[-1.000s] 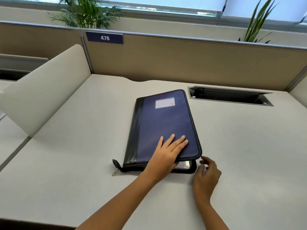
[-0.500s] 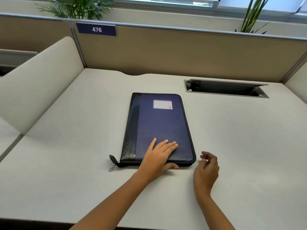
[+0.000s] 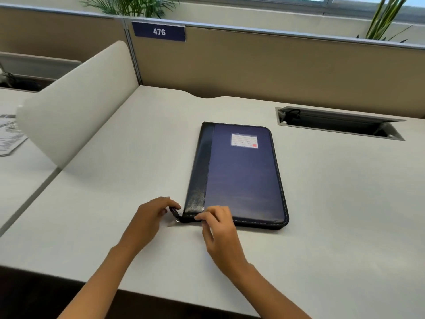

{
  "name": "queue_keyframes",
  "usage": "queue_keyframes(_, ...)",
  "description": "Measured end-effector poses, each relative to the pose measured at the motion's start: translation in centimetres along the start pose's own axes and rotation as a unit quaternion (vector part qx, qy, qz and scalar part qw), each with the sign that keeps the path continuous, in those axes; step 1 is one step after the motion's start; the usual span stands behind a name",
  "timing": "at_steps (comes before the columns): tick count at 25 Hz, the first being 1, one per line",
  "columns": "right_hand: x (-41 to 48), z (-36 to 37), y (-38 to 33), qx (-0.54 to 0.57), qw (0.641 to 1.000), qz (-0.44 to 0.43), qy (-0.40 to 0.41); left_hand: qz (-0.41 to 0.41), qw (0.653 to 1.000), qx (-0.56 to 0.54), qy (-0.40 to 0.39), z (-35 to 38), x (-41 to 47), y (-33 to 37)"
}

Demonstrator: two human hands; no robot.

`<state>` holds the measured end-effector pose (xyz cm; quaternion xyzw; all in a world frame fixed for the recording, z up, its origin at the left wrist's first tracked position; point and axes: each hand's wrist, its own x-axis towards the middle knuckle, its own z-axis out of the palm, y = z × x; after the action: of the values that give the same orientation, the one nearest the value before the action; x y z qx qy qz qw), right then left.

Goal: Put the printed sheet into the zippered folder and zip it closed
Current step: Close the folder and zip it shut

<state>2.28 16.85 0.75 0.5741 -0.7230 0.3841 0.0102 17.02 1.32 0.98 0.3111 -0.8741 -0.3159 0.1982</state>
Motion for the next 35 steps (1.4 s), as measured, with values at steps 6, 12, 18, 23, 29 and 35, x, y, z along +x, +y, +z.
queue_keyframes(6,2.2,3.0,-0.7,-0.067,0.969,-0.212,-0.109,-0.03,0.999,-0.024,0.016,-0.2,-0.5,-0.3)
queue_keyframes(12,3.9,3.5,-1.2,-0.122,0.945,-0.284,-0.107,-0.072,0.997,-0.03,0.012,-0.3,-0.8,-0.2)
queue_keyframes(18,4.4,2.5,-1.5,-0.144,0.927,-0.323,-0.124,-0.095,0.995,-0.039,0.013,-0.2,-1.1,-0.2)
queue_keyframes(23,5.0,1.4,-1.2,-0.168,0.911,-0.358,-0.115,-0.107,0.993,-0.025,0.033,0.0,-1.1,-0.2)
queue_keyframes(29,4.1,0.8,-0.2,-0.236,0.856,-0.448,-0.105,-0.093,0.994,-0.008,0.059,0.2,-1.2,0.0)
queue_keyframes(35,3.3,-1.3,2.2,-0.279,0.83,-0.467,-0.122,-0.12,0.99,-0.031,0.075,0.5,-1.3,-0.1)
